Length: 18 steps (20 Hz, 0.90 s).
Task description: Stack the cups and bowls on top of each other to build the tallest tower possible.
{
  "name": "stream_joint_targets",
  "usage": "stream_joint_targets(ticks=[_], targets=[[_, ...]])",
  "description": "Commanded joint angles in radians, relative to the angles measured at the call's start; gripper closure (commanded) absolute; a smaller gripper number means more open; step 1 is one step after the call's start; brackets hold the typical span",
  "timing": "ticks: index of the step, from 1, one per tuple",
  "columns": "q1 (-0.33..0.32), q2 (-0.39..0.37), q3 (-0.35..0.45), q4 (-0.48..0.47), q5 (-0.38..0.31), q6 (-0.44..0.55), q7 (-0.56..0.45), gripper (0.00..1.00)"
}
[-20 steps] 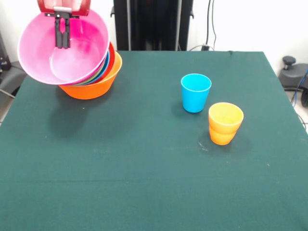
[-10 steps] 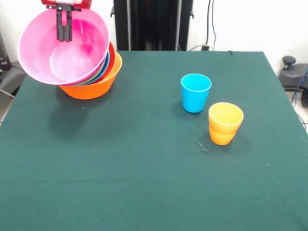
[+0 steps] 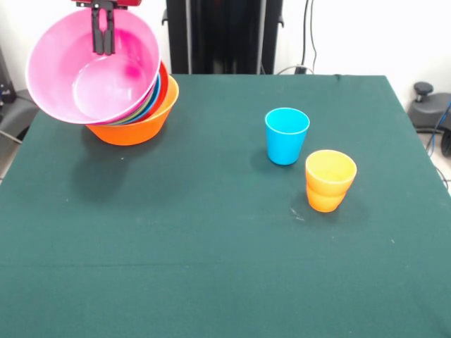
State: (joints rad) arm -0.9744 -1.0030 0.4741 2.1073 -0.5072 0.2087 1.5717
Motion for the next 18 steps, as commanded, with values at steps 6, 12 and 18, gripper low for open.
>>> stream_joint_targets(ticks=[6, 12, 18], targets=[[0.03, 0.082, 0.048, 0.05, -0.002, 0.177, -0.006, 1.0], [0.047, 0.094, 0.022, 0.052, -0.021, 0.206, -0.001, 1.0], [0.058, 0.099, 0.008, 0.057, -0.031, 0.243, 0.001, 1.0]])
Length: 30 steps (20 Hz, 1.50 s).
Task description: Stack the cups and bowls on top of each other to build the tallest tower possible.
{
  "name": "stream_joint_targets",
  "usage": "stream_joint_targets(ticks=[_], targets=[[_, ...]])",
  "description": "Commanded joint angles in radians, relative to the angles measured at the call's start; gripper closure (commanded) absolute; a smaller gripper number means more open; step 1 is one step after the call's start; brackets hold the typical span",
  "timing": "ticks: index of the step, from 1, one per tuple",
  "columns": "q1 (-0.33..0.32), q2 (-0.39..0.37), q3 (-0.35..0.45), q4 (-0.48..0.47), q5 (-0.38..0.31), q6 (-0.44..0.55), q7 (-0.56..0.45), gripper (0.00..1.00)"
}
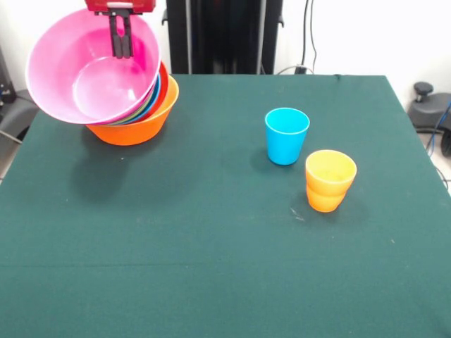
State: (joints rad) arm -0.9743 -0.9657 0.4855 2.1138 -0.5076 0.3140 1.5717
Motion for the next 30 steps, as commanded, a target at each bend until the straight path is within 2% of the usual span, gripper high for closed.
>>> stream_joint_targets(ticks=[1, 18, 30], targets=[[0.06, 0.061, -0.008, 0.05, -0.032, 0.146, 0.002, 1.0], [0.085, 0.062, -0.03, 0.03, -0.043, 0.243, -0.006, 1.0], [0.073, 0.064, -0.043, 0.017, -0.047, 0.282, -0.01, 1.0]])
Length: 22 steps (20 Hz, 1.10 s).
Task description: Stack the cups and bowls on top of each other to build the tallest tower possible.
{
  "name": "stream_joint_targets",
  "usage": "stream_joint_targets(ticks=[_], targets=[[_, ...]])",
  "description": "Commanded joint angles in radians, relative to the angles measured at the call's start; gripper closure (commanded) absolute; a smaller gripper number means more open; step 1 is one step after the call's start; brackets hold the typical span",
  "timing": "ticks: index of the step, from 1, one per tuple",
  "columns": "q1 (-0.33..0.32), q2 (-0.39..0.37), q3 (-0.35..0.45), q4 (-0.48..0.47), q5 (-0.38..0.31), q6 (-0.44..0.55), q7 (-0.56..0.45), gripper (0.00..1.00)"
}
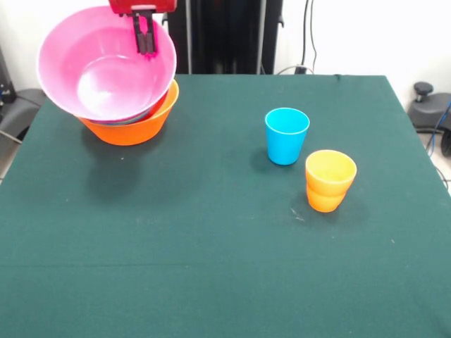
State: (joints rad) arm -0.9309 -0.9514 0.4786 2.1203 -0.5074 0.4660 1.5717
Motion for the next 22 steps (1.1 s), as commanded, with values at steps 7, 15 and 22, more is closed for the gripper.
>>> stream_joint_targets(ticks=[7, 15, 22], targets=[[0.026, 0.053, -0.046, -0.001, -0.055, 0.156, -0.018, 1.0], [0.021, 0.054, -0.052, -0.006, -0.046, 0.165, -0.029, 1.0], [0.023, 0.059, -0.057, -0.007, -0.044, 0.188, -0.036, 1.0]])
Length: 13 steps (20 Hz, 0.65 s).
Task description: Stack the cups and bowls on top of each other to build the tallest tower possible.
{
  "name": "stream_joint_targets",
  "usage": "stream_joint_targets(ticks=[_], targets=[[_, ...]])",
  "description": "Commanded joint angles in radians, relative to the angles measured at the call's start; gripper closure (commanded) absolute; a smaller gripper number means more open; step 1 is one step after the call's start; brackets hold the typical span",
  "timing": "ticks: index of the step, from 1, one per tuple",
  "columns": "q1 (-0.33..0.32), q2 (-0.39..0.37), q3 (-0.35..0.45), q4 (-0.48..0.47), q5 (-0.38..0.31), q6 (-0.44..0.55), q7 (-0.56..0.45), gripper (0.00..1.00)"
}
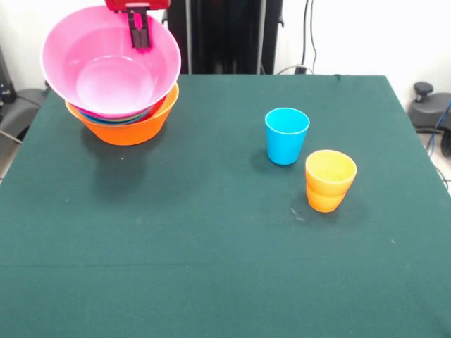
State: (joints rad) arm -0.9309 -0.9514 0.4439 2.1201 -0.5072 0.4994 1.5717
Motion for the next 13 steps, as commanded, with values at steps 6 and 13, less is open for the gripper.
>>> stream_joint_targets(ticks=[6, 13], targets=[[0.033, 0.066, -0.036, -0.009, -0.063, 0.168, -0.03, 1.0], [0.046, 0.075, -0.049, -0.026, -0.076, 0.217, -0.028, 1.0]])
